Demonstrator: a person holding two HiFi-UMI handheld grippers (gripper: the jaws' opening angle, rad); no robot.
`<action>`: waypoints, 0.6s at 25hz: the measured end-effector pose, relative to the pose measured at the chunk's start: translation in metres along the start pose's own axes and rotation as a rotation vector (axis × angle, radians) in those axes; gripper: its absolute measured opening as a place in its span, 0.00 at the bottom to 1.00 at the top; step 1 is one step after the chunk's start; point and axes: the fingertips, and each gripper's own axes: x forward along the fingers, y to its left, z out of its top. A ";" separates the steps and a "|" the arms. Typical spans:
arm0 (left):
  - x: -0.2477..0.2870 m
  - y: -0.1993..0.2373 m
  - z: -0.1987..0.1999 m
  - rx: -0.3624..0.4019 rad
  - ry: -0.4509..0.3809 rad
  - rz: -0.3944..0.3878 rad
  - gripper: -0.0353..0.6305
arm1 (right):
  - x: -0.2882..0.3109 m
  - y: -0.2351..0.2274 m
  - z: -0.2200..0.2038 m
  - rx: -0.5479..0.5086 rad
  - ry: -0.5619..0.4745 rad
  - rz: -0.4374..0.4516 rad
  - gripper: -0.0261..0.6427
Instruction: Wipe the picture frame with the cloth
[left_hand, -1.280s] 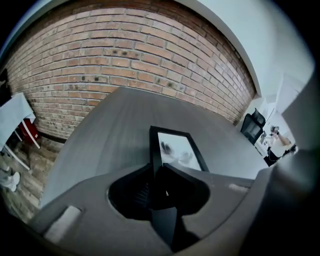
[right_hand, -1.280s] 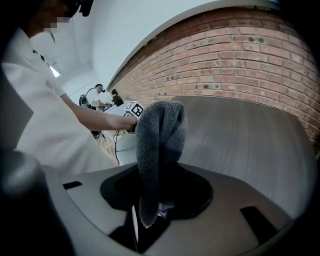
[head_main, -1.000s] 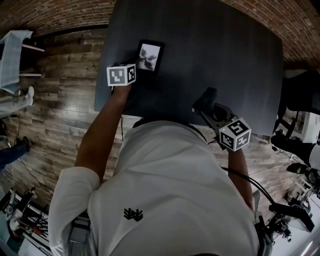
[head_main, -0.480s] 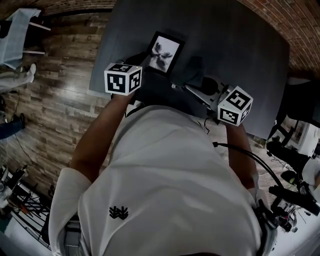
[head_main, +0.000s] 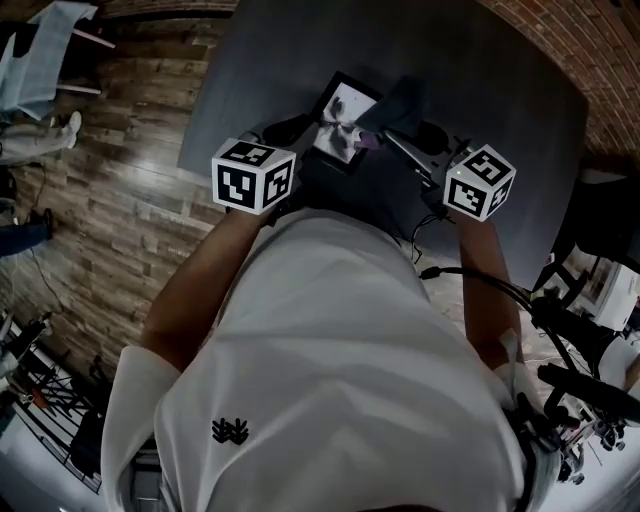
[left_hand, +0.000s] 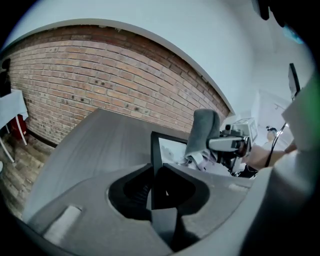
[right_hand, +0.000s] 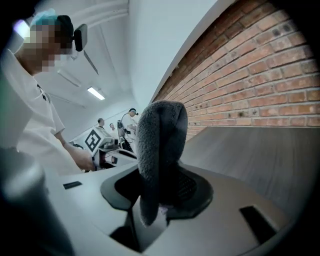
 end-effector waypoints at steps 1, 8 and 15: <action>0.000 -0.003 0.001 0.001 -0.002 -0.003 0.17 | -0.006 -0.009 0.006 -0.005 -0.015 -0.024 0.26; 0.002 -0.021 0.001 0.001 -0.006 -0.013 0.17 | -0.040 -0.039 0.037 -0.058 -0.093 -0.128 0.26; 0.002 -0.025 0.001 -0.001 -0.009 0.003 0.17 | -0.026 0.045 0.040 -0.138 -0.083 0.111 0.26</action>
